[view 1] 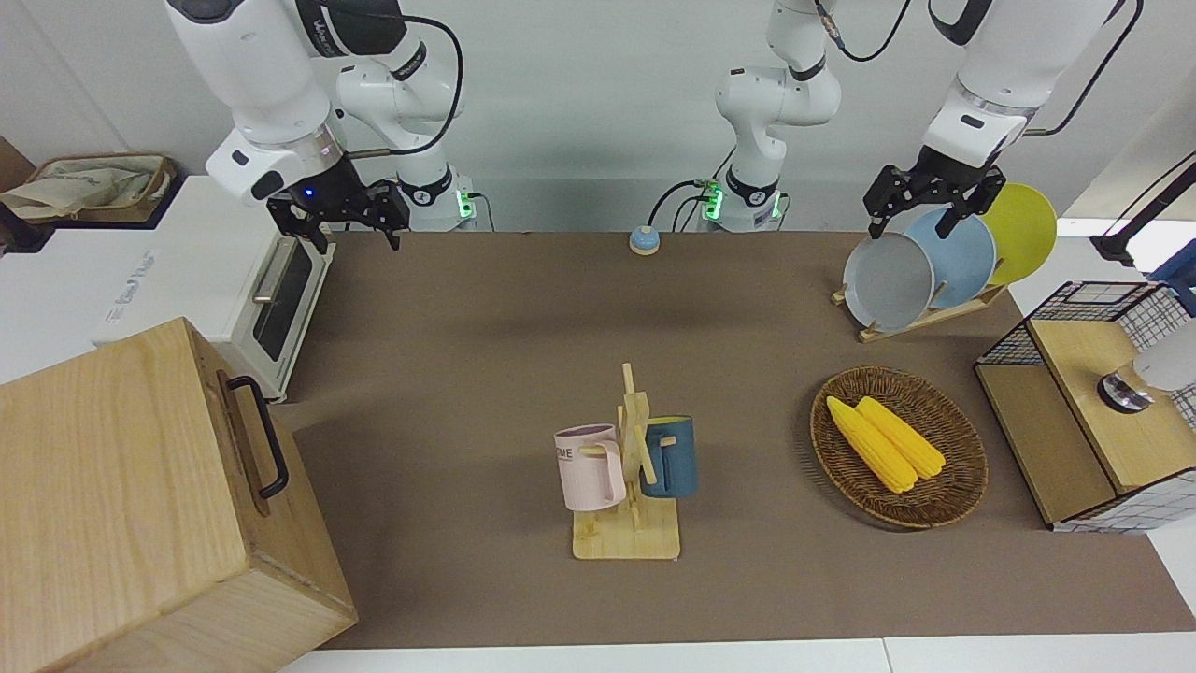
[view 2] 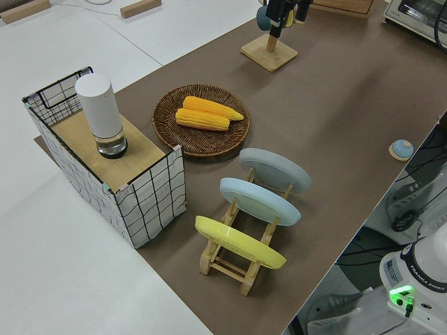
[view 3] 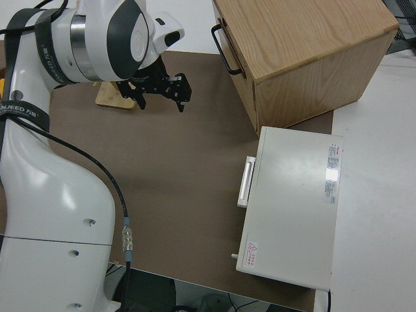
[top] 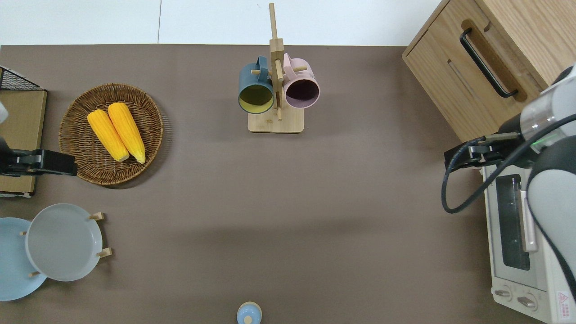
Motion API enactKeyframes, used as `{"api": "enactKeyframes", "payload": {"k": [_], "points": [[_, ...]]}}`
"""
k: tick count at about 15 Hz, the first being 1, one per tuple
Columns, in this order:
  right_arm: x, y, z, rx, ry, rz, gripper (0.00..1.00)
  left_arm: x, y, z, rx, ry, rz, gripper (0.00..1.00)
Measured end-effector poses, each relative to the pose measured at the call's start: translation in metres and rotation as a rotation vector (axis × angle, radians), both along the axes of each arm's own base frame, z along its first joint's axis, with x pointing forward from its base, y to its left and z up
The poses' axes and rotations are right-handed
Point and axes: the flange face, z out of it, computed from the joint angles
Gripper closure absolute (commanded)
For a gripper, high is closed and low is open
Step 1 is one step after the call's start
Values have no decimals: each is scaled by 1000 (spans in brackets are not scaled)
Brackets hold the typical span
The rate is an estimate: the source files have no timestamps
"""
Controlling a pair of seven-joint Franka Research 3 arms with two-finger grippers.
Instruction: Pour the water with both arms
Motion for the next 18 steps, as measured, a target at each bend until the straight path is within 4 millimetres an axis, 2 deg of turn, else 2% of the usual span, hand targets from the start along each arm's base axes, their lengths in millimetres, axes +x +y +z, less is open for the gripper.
{"api": "enactKeyframes", "payload": {"k": [4,7,10,14,18], "points": [[13,38,-43,8,7,61,9,1,44,-4,2,3,22,5],[21,75,-71,15,-17,101,9,3,90,-8,7,-12,30,5],[23,103,-87,21,-43,125,9,4,136,-15,19,-33,-3,5],[30,144,-108,43,-108,158,9,-3,210,-24,45,-63,-45,5],[43,165,-130,67,-171,169,9,-13,263,-26,85,-113,-64,5]]}}
